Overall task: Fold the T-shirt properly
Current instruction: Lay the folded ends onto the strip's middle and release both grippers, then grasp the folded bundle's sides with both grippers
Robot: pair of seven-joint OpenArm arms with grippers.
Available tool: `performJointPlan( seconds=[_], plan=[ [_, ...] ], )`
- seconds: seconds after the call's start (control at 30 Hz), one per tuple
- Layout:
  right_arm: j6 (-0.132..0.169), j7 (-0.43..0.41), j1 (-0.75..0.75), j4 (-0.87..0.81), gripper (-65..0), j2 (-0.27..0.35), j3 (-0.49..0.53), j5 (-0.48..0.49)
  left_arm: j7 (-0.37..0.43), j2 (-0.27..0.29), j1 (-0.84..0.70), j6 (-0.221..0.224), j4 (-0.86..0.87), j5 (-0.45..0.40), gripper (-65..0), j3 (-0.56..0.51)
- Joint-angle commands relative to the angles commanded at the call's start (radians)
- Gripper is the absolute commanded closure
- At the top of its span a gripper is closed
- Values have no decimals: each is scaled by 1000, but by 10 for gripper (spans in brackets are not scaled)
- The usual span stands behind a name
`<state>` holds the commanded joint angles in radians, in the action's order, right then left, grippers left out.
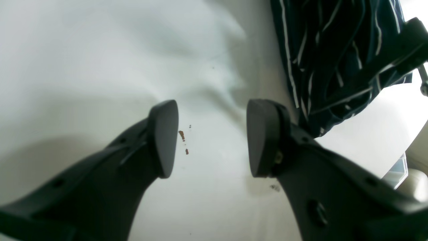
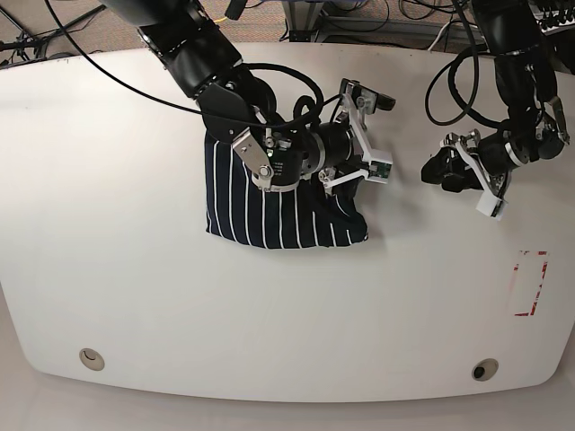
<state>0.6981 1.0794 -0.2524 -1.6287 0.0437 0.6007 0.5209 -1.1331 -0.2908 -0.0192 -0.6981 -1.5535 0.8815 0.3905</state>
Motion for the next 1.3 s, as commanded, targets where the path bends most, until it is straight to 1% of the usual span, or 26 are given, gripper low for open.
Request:
performJointPlan(
  seconds=[0.03, 0.1, 0.2, 0.27, 0.3, 0.33, 0.4, 0.43, 0.5, 0.53, 0.57, 0.6, 0.67, 0.7, 0.77, 0.83, 0.97, 1.03, 1.1, 1.13, 1.2, 1.3],
  plan=[
    [0, 0, -2, -15, -618, 8, -12, 3, 0, -9, 0, 0, 0, 0, -307, -2],
    [0, 0, -2, -58, -618, 29, -66, 5, 3, -11, 3, 0, -3, 0, -307, -17],
    [0, 2, -2, -100, -618, 46, -164, 6, 5, -12, 18, 0, -60, -11, -307, -68],
    [0, 0, 0, -98, -614, 86, -226, 26, 5, -9, 26, 0, -97, -49, -307, -86],
    [0, -3, -2, -92, -601, 97, -253, 48, 5, -6, 28, 0, -112, -75, -307, -89],
    [0, -5, -3, -80, -569, 110, -296, 78, 6, 11, 28, 0, -133, -112, -307, -91],
    [0, -5, -12, -55, -510, 124, -365, 135, 6, 51, 38, 25, -166, -164, -308, -91],
    [0, -5, -26, -37, -469, 143, -408, 167, 6, 74, 48, 36, -187, -198, -310, -91],
    [0, -5, -35, 6, -390, 178, -476, 218, 6, 115, 51, 39, -233, -250, -310, -101],
    [0, -5, -37, 18, -365, 190, -499, 233, 6, 127, 51, 39, -250, -270, -310, -117],
    [0, -5, -38, 40, -320, 207, -540, 250, 6, 143, 52, 39, -275, -301, -308, -147],
    [0, -6, -40, 54, -298, 213, -562, 255, 6, 149, 54, 39, -281, -316, -307, -167],
    [0, -20, -63, 100, -233, 226, -611, 253, 15, 164, 58, 39, -285, -354, -307, -230],
    [0, -26, -69, 115, -217, 227, -621, 253, 26, 169, 60, 39, -288, -364, -307, -255],
    [0, -35, -83, 158, -181, 242, -628, 252, 77, 175, 57, 39, -302, -387, -307, -333],
    [0, -44, -92, 196, -179, 261, -628, 252, 118, 175, 46, 44, -305, -405, -306, -394],
    [0, -117, -104, 290, -176, 273, -624, 252, 241, 176, 17, 45, -304, -500, -306, -562],
    [0, -140, -104, 327, -174, 276, -624, 244, 278, 176, 3, 45, -304, -539, -306, -609],
    [0, -184, -107, 379, -174, 273, -624, 186, 311, 176, -3, 45, -290, -578, -306, -637],
    [0, -196, -107, 391, -174, 273, -624, 164, 316, 178, -3, 44, -281, -585, -306, -641],
    [0, -245, -104, 407, -174, 264, -623, 77, 324, 178, -2, 41, -241, -591, -306, -644],
    [0, -276, -103, 434, -174, 239, -624, -28, 325, 178, 6, 39, -173, -589, -306, -637]
  ],
)
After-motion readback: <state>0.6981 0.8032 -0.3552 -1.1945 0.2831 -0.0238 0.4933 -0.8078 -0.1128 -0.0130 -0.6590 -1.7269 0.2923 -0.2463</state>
